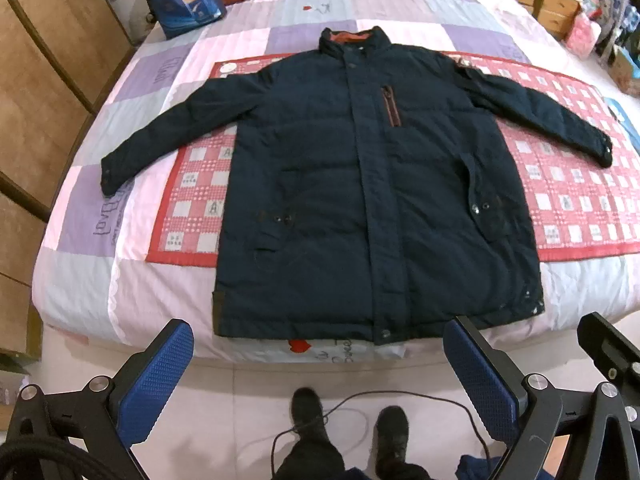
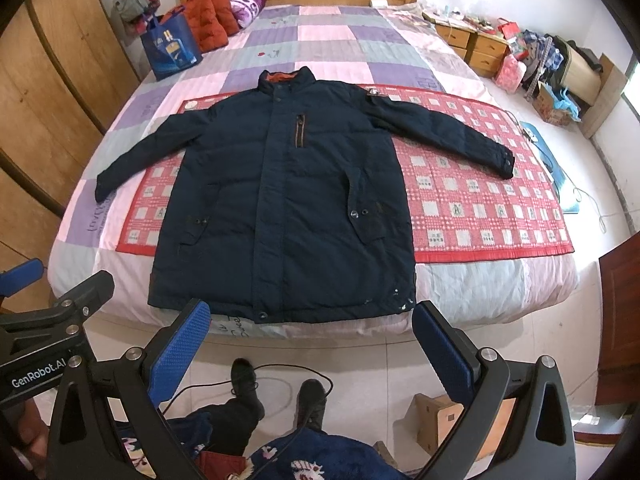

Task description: Fold large clothes

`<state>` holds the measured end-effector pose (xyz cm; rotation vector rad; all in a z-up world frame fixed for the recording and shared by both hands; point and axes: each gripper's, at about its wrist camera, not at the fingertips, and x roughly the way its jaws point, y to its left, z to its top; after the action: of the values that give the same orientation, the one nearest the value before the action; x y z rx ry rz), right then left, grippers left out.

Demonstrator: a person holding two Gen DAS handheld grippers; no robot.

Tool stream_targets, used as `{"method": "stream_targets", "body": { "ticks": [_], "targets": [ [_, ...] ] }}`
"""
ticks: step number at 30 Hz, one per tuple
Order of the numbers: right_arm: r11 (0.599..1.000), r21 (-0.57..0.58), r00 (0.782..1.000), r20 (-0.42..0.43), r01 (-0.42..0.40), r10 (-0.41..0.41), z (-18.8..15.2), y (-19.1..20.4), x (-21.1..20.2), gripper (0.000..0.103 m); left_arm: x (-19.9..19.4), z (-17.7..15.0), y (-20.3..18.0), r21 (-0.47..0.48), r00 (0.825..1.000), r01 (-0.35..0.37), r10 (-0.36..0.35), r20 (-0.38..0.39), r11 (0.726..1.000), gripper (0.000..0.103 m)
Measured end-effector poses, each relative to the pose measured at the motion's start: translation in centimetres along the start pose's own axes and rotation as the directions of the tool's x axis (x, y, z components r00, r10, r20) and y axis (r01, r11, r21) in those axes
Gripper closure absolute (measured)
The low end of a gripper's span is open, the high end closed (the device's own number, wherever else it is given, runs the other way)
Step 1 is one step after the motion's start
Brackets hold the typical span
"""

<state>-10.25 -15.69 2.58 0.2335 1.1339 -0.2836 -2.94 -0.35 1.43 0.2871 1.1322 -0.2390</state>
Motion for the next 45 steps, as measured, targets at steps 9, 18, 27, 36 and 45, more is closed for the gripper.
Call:
{"method": "stream_targets", "body": {
  "ticks": [9, 18, 27, 36, 45],
  "targets": [
    [1.000, 0.002, 1.000, 0.004, -0.003, 0.003, -0.7, -0.3, -0.6, 0.000, -0.1, -0.1, 0.0, -0.006, 1.000, 0.000, 0.000, 0.005, 1.000, 0.000],
    [1.000, 0.002, 1.000, 0.010, -0.005, 0.005, -0.8, -0.7, -0.5, 0.000, -0.7, -0.1, -0.7, -0.021, 1.000, -0.005, 0.005, 0.013, 1.000, 0.000],
    [1.000, 0.029, 1.000, 0.011, -0.011, 0.011, -0.2, -1.8, -1.5, 0.000, -0.8, 0.8, -2.3, -0.015, 1.000, -0.010, 0.010, 0.021, 1.000, 0.000],
    [0.999, 0.050, 1.000, 0.021, -0.018, 0.016, 1.7, -3.0, -0.3, 0.000, -0.4, 2.5, -3.0, -0.009, 0.999, -0.011, 0.012, 0.037, 1.000, 0.000],
    [0.998, 0.055, 1.000, 0.003, -0.003, 0.003, 3.8, -2.0, 1.9, 0.000, 1.9, 4.6, -1.9, 0.000, 1.000, 0.007, -0.007, 0.017, 1.000, 0.000]
  ]
}}
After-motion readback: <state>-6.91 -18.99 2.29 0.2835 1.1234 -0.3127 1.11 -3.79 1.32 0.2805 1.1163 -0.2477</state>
